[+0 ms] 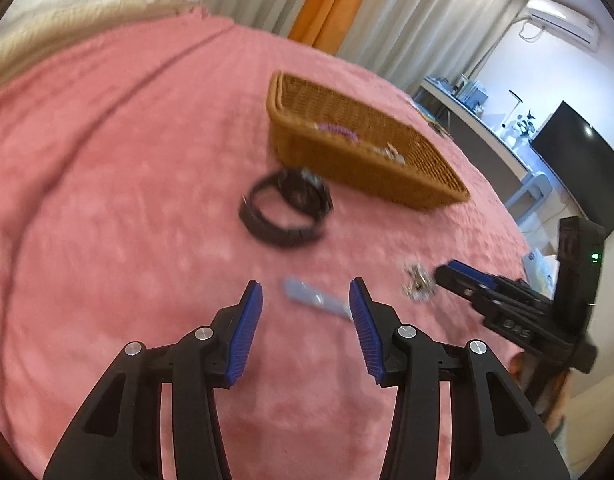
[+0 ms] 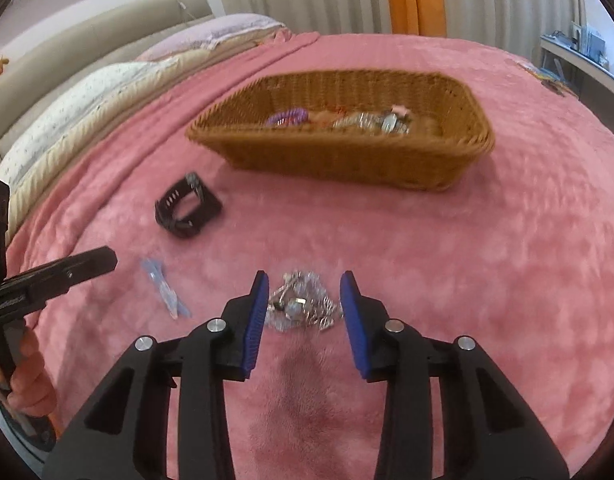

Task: Organize jewelry
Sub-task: 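Grasp the clear plastic hair clip with left tool while right tool reaches silver charms, then close the right tool on the clear crystal charm and lift it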

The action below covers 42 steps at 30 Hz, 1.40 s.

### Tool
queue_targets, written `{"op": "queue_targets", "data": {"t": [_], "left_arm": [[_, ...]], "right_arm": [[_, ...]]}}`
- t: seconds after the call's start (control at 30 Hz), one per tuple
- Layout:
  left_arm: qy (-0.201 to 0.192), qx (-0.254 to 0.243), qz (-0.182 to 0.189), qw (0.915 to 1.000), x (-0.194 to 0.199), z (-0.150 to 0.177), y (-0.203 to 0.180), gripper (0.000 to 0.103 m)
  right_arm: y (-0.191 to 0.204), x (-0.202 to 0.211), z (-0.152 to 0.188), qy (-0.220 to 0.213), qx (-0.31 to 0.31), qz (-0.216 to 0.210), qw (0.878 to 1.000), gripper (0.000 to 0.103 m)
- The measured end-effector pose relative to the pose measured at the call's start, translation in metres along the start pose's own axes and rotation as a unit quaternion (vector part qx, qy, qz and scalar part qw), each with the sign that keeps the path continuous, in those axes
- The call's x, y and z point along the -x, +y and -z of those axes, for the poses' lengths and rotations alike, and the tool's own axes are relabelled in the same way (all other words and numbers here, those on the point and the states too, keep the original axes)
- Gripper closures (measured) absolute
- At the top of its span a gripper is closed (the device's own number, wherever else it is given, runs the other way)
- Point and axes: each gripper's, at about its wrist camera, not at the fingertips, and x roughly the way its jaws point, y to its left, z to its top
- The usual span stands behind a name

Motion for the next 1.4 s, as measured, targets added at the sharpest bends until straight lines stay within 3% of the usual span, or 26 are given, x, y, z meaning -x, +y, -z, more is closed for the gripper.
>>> {"op": "queue_targets", "data": {"t": [0.13,0.3,0.47,0.53,0.63,0.73,0.97,1.0,1.03,1.1,1.4], "left_arm": [[0.030,0.024,0.011,0.9992,-0.018,0.001,-0.003,0.059],[0.063,0.047,-0.008,0.9968,-0.049,-0.001,-0.010,0.059],[0.055,-0.003,-0.049,0.9973,-0.066,-0.007,-0.035,0.061],[0.053,-0.027,-0.063,0.9963,-0.072,-0.009,-0.045,0.065],[0.049,-0.060,-0.087,0.9932,-0.078,-0.009,-0.054,0.083],[0.043,-0.066,-0.081,0.9936,-0.074,-0.010,-0.050,0.097],[0.036,-0.074,-0.071,0.9941,-0.059,-0.004,-0.039,0.097],[0.036,-0.073,-0.070,0.9943,-0.058,-0.003,-0.038,0.097],[0.036,-0.070,-0.067,0.9946,-0.058,-0.003,-0.036,0.097],[0.033,-0.067,-0.061,0.9954,-0.059,-0.001,-0.034,0.097],[0.023,-0.067,-0.049,0.9963,-0.060,0.005,-0.034,0.097]], "right_arm": [[-0.007,0.000,0.002,-0.005,-0.013,-0.008,1.000,0.070],[-0.028,-0.002,0.004,-0.003,-0.057,-0.035,0.998,0.070],[-0.040,-0.001,0.005,-0.006,-0.082,-0.058,0.995,0.070],[-0.040,0.000,0.005,-0.007,-0.081,-0.063,0.995,0.070],[-0.031,0.001,0.005,-0.003,-0.057,-0.064,0.996,0.070],[-0.014,-0.001,0.005,0.003,-0.019,-0.048,0.999,0.070],[0.016,-0.015,0.003,0.030,0.047,0.022,0.998,0.070],[0.015,-0.014,0.002,0.028,0.044,0.024,0.998,0.074],[0.013,-0.013,0.002,0.026,0.037,0.026,0.999,0.086],[0.001,-0.006,0.003,0.020,0.011,0.017,1.000,0.095],[-0.023,0.039,-0.011,-0.026,-0.056,-0.048,0.997,0.095]]}}
